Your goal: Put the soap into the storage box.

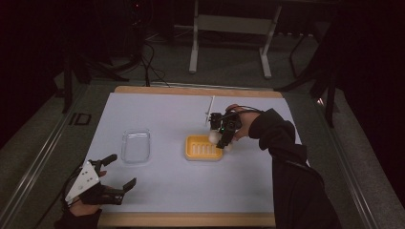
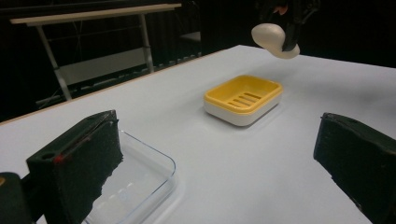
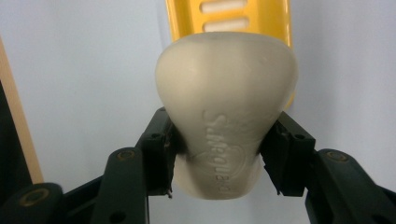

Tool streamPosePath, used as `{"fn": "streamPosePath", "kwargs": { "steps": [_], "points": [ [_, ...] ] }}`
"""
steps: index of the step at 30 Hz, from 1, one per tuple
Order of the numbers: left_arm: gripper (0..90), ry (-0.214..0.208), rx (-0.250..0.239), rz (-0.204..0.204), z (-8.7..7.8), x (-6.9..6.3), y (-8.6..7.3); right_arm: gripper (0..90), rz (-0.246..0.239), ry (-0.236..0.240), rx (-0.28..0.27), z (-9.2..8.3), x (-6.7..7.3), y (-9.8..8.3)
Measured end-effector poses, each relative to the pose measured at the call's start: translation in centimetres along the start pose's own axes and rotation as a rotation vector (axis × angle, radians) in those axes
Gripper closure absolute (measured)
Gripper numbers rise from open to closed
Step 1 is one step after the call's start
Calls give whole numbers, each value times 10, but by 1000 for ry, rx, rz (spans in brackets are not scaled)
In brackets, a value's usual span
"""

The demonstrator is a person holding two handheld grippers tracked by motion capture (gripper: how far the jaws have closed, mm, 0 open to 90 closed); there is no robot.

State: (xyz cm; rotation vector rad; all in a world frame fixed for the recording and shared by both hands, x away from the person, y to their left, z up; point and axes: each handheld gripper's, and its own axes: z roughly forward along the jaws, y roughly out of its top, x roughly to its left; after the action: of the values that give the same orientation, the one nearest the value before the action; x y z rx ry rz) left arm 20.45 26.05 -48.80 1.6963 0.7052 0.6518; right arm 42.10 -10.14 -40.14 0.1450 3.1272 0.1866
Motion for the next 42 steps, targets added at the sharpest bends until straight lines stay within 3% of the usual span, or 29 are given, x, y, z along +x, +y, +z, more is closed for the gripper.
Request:
{"fn": "streamPosePath", "kwargs": {
  "steps": [7,17,24,33,42],
  "points": [
    [11,-2,0,2,0,0,0,496,-31,24,-74,1,0,7],
    [11,-5,-5,2,0,0,0,496,-37,-7,-78,18,-5,17],
    [11,-9,-4,5,0,-1,0,496,-72,-13,-88,32,-8,26],
    [11,-12,-1,9,0,-1,0,496,-73,-21,-33,57,-12,30],
    [11,-13,3,12,0,-1,0,496,-65,-6,-18,72,-15,29]
  ]
}}
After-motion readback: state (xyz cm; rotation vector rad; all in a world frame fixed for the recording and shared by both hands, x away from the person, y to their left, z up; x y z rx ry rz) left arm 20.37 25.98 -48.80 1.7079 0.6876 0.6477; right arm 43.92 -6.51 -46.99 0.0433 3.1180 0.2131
